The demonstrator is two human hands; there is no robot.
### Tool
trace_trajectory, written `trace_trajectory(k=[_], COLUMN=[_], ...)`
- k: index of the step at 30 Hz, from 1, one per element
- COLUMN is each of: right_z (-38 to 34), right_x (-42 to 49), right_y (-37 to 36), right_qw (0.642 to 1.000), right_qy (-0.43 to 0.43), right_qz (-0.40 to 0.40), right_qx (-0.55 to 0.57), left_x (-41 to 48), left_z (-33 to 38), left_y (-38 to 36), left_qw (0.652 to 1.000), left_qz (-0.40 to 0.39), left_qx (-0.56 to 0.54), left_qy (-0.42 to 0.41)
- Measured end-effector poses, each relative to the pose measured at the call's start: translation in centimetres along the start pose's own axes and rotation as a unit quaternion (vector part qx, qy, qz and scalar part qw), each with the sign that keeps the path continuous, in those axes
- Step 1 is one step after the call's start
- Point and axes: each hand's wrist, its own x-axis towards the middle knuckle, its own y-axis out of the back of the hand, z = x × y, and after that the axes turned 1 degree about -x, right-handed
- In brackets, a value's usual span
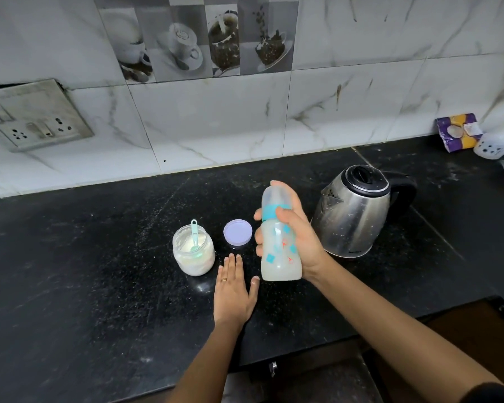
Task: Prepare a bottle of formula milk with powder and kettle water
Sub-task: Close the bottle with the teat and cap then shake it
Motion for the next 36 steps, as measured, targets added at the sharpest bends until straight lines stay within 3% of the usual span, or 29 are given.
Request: trace_trajectory(k=[5,8,11,15,20,25,29,33,36], right_z=[-1.7,-0.9,-1.1,-1.8,-1.3,-1.7,-2.1,-2.5,-2.6], right_x=[2.0,1.2,0.6,2.2,1.7,3.0,2.9,3.0,2.9], right_y=[0.8,0.8,0.7,0.7,0.7,0.5,0.8,1.3,1.1], right_qw=[0.979,0.992,0.998,0.988,0.999,0.989,0.987,0.984,0.991], right_qy=[0.011,-0.068,-0.053,-0.048,-0.039,-0.031,-0.068,-0.036,-0.040], right_qz=[0.119,0.051,-0.029,0.068,-0.016,0.085,0.086,0.065,0.035], right_qx=[0.166,0.093,0.021,0.131,0.025,0.114,0.119,0.160,0.121], left_x=[0.1,-0.1,-0.1,0.0,0.1,0.1,0.1,0.1,0.1], left_z=[0.1,0.1,0.0,0.0,-0.1,-0.1,0.0,0.0,0.0], left_y=[0.1,0.2,0.2,0.0,-0.2,-0.2,-0.1,-0.2,-0.2], left_qw=[1.000,1.000,1.000,1.000,1.000,1.000,1.000,1.000,1.000], left_qz=[0.000,0.000,0.000,-0.001,0.002,-0.003,-0.005,-0.004,-0.004], left_qx=[-0.010,-0.006,-0.005,-0.003,-0.004,0.001,0.003,-0.006,-0.010], left_qy=[0.002,0.004,0.001,0.000,0.004,0.007,0.007,0.008,0.010])
